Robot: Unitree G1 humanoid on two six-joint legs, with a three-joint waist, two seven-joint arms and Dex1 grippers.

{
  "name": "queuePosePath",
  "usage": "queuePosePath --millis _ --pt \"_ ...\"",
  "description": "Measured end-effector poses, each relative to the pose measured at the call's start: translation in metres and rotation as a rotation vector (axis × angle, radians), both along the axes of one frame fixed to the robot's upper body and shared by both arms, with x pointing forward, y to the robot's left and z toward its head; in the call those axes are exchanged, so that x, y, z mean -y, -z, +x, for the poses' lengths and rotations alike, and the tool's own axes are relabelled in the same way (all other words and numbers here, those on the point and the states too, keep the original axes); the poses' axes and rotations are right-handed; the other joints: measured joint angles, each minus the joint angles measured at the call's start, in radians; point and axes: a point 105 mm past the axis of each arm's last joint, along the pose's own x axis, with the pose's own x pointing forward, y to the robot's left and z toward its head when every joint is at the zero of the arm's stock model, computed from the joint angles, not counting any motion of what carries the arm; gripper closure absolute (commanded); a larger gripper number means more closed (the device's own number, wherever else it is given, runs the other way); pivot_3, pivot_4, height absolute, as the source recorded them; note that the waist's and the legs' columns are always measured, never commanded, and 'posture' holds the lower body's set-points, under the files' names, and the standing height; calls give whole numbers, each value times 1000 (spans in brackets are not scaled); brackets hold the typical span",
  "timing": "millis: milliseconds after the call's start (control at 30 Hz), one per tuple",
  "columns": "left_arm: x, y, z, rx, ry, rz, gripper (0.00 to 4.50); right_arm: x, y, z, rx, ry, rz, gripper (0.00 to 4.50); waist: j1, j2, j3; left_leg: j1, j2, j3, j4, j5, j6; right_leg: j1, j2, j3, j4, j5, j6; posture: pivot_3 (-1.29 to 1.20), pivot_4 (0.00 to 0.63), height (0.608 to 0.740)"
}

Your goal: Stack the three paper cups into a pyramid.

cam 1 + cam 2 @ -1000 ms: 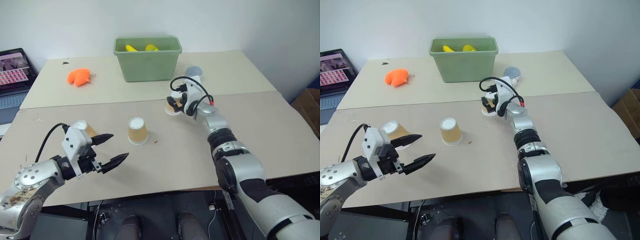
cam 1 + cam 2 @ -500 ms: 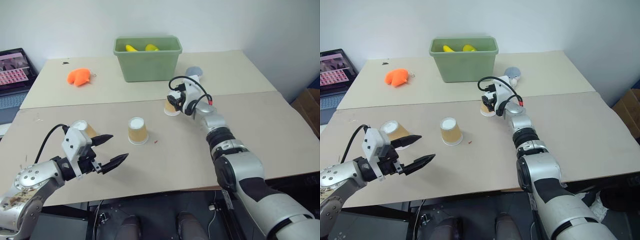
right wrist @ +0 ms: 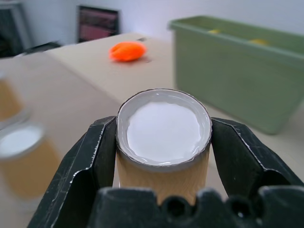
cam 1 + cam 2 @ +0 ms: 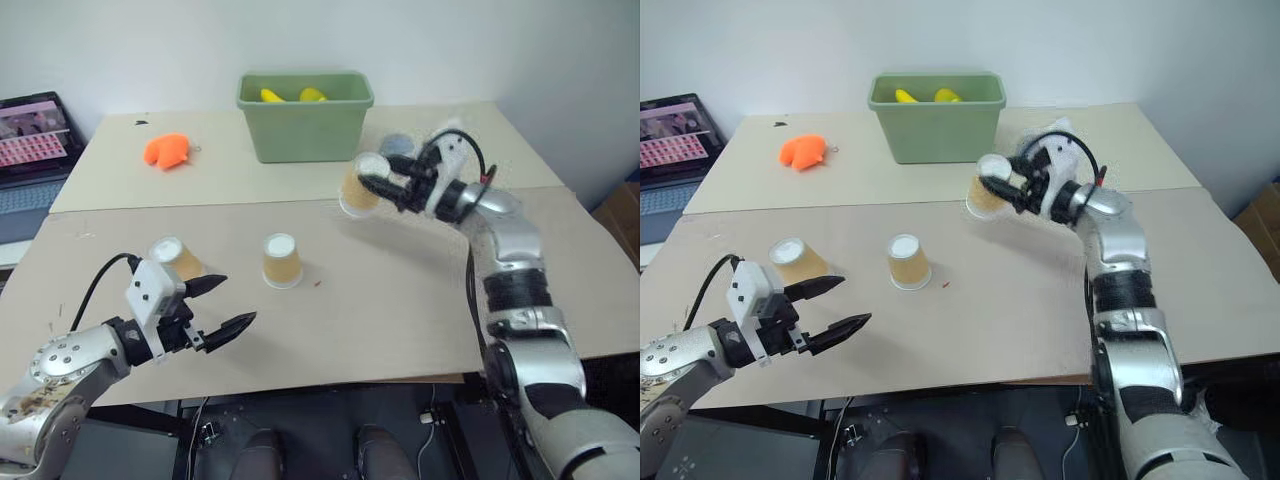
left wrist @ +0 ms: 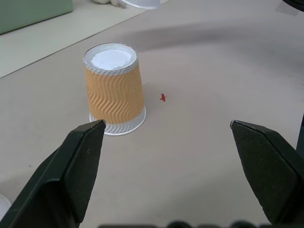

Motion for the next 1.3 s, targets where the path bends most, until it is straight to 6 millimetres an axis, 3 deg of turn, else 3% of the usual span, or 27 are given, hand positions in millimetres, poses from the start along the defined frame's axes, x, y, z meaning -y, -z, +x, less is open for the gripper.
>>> queuePosePath --millis 133,400,767,933,1300 --pt "1 0 0 -1 8 -1 0 -11 34 -18 -100 -128 -66 1766 -12 0 0 1 0 0 0 0 0 0 0 0 1 0 0 0 150 732" --pt "1 0 0 -2 5 -1 0 -33 48 -14 -89 -167 -98 1766 -11 0 0 -1 -1 0 0 0 0 -1 0 0 0 0 0 0 150 732" --pt "-2 -2 -1 7 -7 3 0 -92 51 -25 -68 -304 -78 1766 -12 0 0 -1 -1 -1 0 0 0 -1 0 0 1 0 0 0 150 732" --pt "-2 -3 -1 12 -11 4 0 -98 50 -22 -55 -301 -77 1766 -10 0 0 -1 -1 -1 0 0 0 -1 0 0 1 0 0 0 150 732" --pt "-2 -3 -1 14 -20 4 0 -93 52 -3 -19 -228 -127 1766 -13 0 0 0 -1 -1 0 0 0 -1 0 0 2 0 0 0 150 732"
